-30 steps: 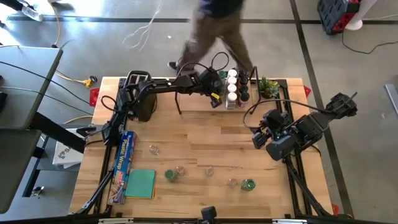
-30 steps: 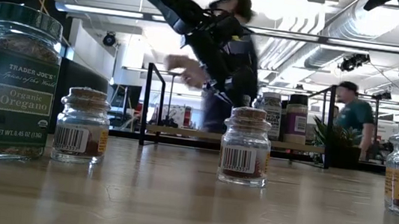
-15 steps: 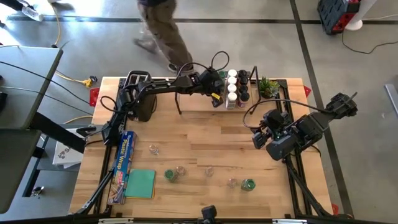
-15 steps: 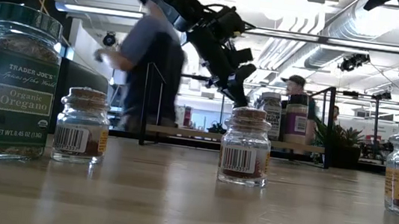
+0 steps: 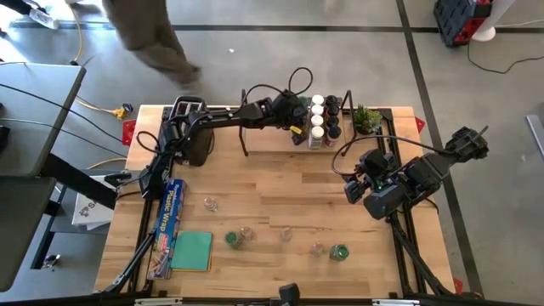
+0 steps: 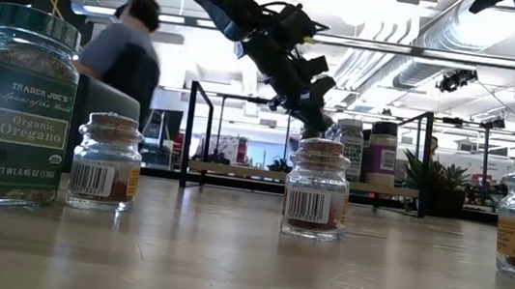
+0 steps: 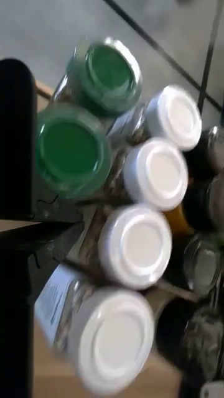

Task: Shelf spices
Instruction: Put the top green spice bottle on the shelf and align with the other green spice bottle, then put the left green spice bottle on the shelf and align with the other green spice bottles

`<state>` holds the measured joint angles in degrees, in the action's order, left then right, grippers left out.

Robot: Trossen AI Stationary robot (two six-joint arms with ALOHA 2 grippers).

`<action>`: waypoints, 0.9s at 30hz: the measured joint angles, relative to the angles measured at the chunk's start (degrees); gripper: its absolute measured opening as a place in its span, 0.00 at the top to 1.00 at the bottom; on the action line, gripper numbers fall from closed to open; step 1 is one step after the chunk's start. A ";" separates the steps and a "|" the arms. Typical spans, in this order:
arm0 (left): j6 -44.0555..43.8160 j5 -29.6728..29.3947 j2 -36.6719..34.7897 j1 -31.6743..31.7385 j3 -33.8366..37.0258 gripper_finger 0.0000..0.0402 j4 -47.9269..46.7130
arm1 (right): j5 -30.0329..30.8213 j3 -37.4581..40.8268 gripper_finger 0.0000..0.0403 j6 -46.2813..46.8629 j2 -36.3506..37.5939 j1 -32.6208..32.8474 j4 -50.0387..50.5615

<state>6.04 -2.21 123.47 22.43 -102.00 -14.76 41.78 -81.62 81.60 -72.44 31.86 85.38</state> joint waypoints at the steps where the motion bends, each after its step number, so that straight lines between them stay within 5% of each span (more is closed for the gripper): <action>1: -0.02 0.21 -0.62 -0.35 0.05 1.00 -1.11 | 0.00 0.00 0.34 0.00 0.00 0.00 -0.12; 7: -0.28 0.19 -9.88 -3.52 0.00 1.00 -11.00 | 0.00 0.00 0.34 -1.42 0.00 0.36 -0.86; 14: -7.66 -3.64 -25.87 -12.62 -0.04 1.00 -33.06 | 1.24 0.00 0.34 -5.94 0.00 0.98 -0.78; 20: -29.13 -19.79 -35.00 -25.27 -0.02 1.00 -55.68 | 8.62 0.00 0.34 -8.64 0.00 0.75 -0.73; 27: -53.14 -18.92 -36.77 -38.49 0.07 0.90 -73.72 | 11.67 0.00 0.34 -13.16 0.00 -0.39 -0.48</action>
<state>-47.10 -21.14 86.70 -16.06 -101.93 -88.48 53.45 -81.62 68.44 -72.44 31.46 84.90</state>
